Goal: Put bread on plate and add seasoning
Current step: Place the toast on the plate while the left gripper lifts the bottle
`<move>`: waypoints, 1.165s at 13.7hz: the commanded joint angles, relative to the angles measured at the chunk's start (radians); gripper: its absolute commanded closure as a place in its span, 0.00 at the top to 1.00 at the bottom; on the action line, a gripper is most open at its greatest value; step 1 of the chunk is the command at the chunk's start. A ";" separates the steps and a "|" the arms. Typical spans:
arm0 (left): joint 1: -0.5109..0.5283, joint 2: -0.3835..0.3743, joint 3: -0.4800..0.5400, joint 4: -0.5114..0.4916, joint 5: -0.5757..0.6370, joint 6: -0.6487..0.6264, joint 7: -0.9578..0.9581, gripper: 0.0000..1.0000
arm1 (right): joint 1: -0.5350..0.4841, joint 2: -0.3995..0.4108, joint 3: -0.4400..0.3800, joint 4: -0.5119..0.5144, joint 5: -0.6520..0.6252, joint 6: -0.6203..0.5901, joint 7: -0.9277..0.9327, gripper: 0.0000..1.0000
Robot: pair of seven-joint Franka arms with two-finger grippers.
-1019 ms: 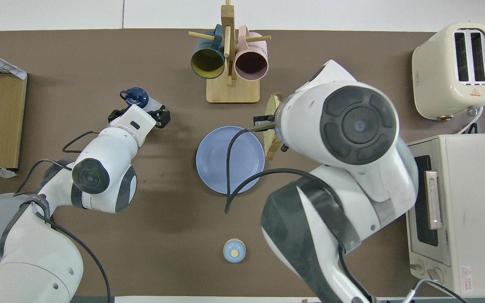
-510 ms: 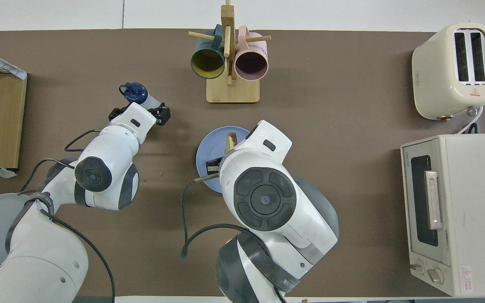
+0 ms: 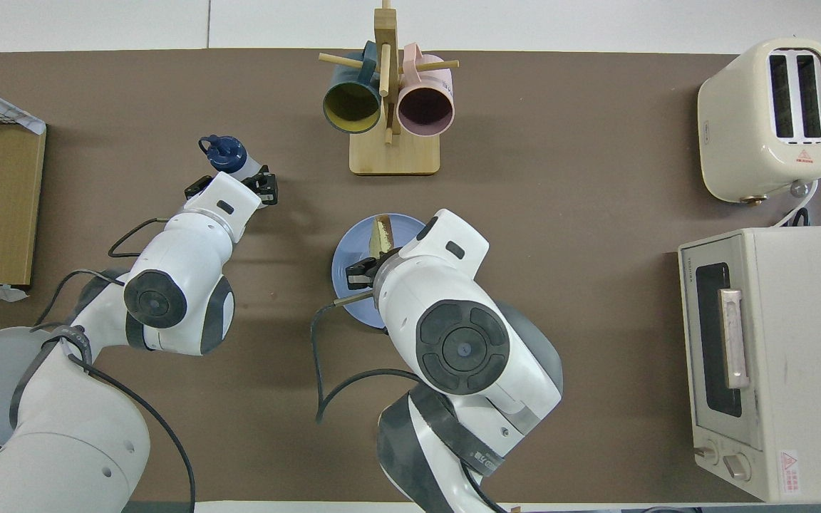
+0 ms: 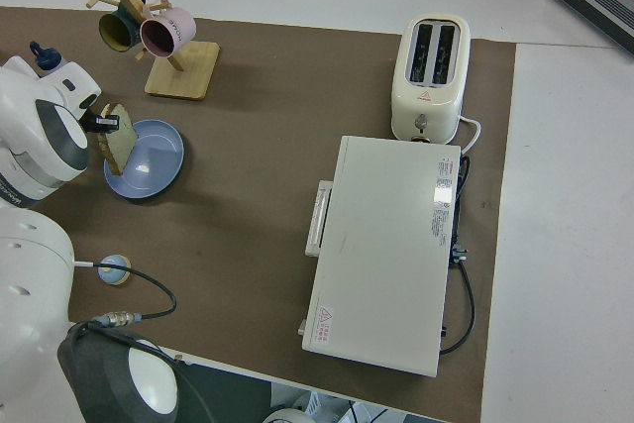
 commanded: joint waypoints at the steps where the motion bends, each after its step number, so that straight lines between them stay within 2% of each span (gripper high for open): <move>1: -0.009 0.022 0.016 0.011 -0.014 0.022 -0.003 0.00 | -0.010 -0.016 0.003 -0.066 -0.009 0.084 0.012 0.00; 3: -0.005 0.020 0.015 0.013 -0.013 0.021 -0.001 0.00 | -0.005 0.005 0.003 -0.066 -0.009 0.105 0.012 0.00; 9: 0.029 0.007 0.015 0.028 -0.010 0.005 0.002 0.00 | -0.005 0.004 0.003 -0.067 -0.009 0.105 0.035 0.00; 16: 0.051 -0.013 0.016 0.168 -0.010 -0.225 0.008 0.00 | -0.001 0.004 0.004 -0.087 -0.007 0.155 0.091 0.00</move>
